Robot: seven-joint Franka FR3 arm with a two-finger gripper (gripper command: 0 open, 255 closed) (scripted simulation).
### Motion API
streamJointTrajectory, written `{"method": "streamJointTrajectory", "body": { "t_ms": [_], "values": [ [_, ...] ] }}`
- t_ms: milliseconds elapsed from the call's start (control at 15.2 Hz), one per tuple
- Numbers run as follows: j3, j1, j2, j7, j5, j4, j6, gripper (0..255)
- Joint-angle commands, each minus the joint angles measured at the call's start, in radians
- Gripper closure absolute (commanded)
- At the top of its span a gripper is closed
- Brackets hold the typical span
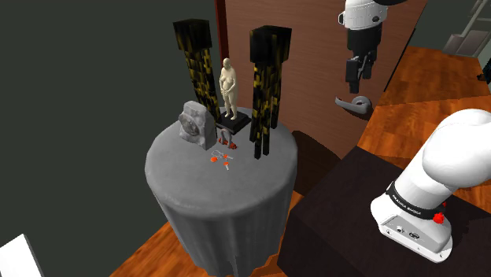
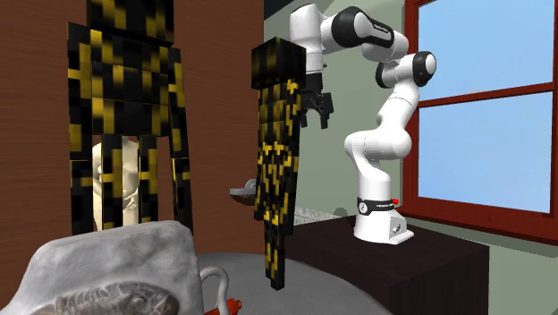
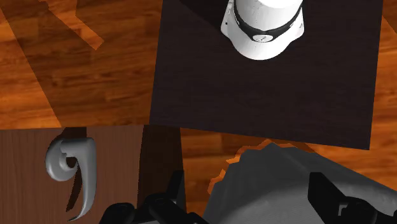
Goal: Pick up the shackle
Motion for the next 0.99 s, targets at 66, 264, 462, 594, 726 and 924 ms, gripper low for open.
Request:
{"method": "streamJointTrajectory", "body": {
  "t_ms": [66, 264, 462, 594, 726, 924],
  "values": [
    [0.008, 0.003, 0.035, 0.010, 0.008, 0.007, 0.025, 0],
    [0.031, 0.013, 0.143, 0.039, 0.029, 0.037, 0.095, 0],
    [0.053, 0.021, 0.255, 0.066, 0.044, 0.079, 0.158, 0],
    [0.068, 0.026, 0.331, 0.083, 0.052, 0.113, 0.196, 0],
    [0.082, 0.031, 0.407, 0.100, 0.056, 0.151, 0.229, 0],
    [0.101, 0.039, 0.523, 0.125, 0.059, 0.219, 0.271, 0]
  ]
}}
